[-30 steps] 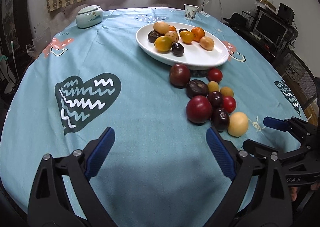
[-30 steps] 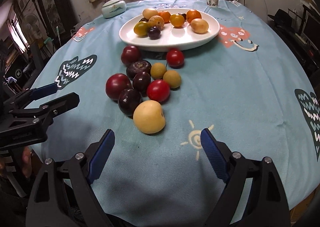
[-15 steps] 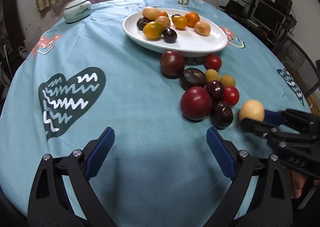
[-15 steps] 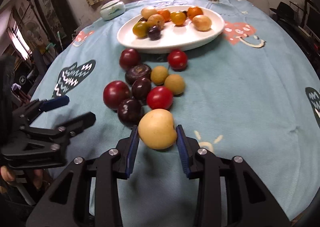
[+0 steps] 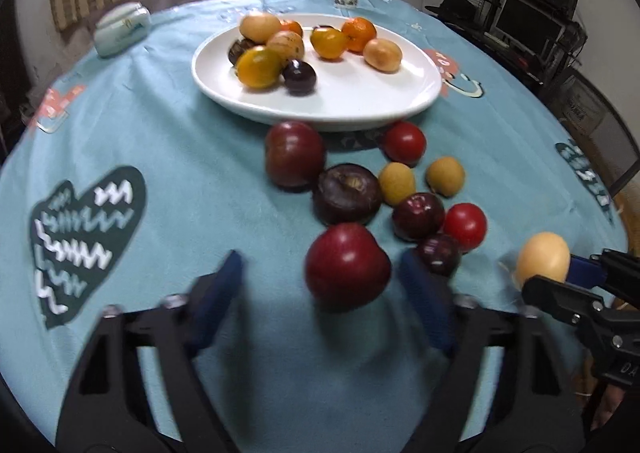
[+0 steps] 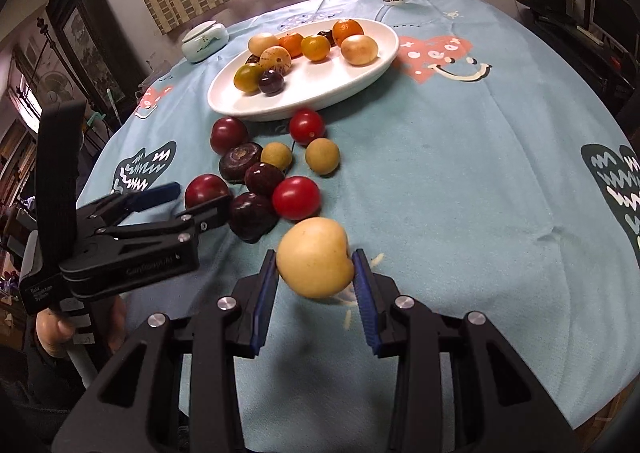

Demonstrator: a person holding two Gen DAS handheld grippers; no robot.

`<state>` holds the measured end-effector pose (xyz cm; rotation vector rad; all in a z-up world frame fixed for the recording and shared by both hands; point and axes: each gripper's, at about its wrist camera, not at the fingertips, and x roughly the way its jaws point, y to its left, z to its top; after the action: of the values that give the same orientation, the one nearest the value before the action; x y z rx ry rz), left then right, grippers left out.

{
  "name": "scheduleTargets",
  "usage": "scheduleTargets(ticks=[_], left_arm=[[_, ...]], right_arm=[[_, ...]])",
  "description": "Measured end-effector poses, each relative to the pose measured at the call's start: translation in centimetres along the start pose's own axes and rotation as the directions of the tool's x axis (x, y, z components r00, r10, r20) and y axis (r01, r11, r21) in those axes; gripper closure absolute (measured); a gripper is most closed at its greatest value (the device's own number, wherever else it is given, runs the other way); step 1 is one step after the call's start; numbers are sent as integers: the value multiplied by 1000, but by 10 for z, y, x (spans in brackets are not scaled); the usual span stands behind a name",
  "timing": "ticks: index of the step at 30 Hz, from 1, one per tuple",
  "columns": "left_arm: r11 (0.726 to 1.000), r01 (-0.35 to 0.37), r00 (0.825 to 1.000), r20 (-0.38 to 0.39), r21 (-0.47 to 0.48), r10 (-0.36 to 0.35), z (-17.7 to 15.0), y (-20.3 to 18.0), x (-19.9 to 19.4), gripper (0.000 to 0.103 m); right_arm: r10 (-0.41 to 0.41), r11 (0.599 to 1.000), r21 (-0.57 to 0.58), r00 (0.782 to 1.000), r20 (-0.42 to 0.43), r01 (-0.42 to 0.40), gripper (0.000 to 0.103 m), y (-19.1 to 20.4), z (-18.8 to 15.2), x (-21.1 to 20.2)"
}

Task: Organize fruits
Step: 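Grasp a pale pear with the right tool while the left tool grasps a red plum, then carry the pale pear and red plum onto the plate, open both tools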

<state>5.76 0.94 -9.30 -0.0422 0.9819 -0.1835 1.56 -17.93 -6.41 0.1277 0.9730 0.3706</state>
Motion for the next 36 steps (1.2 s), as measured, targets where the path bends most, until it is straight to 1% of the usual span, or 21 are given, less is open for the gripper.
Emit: scheduleTargets(ticks=[3,4,5,8,13,24,28,31,33,36], left_arm=[[1000,-7,1000,18,24,7,-7,-5,-3,53],[1000,-2,1000,18,27,2,-8,-6,-5,60],[1000,15,1000,20,22,-16,-10,-6,-7,63],[999,39,999,18,-6,-39,-12,-4,-13,63],[999,50,997,56,-9,-50,-15,-3,-34,63],[998,60,994,89,15,-61,-12,-6,-58,63],[999,42,993,106,18,-43,-2,-1,-63,63],[1000,18,994,108,18,-20,12,6,-62,63],[1000,7,993,118,16,-8,28,11,-62,63],[999,-36,989,147,27,32,61,17,-61,63]], right_arm=[[-2,1000,11,1000,5,2,65,-2,1,-2],[-2,1000,11,1000,7,1,65,-2,1,-2],[-1,1000,11,1000,7,1,65,-2,1,-2],[3,1000,7,1000,0,-3,65,-1,1,-2],[5,1000,-5,1000,1,-5,65,3,0,-2],[7,1000,-15,1000,0,-7,65,8,1,0],[12,999,-31,1000,8,-11,65,12,3,-2],[35,998,-52,999,9,-35,65,18,14,-2],[48,996,-77,999,10,-47,65,24,26,-1],[43,992,-124,999,33,-39,65,34,51,0]])
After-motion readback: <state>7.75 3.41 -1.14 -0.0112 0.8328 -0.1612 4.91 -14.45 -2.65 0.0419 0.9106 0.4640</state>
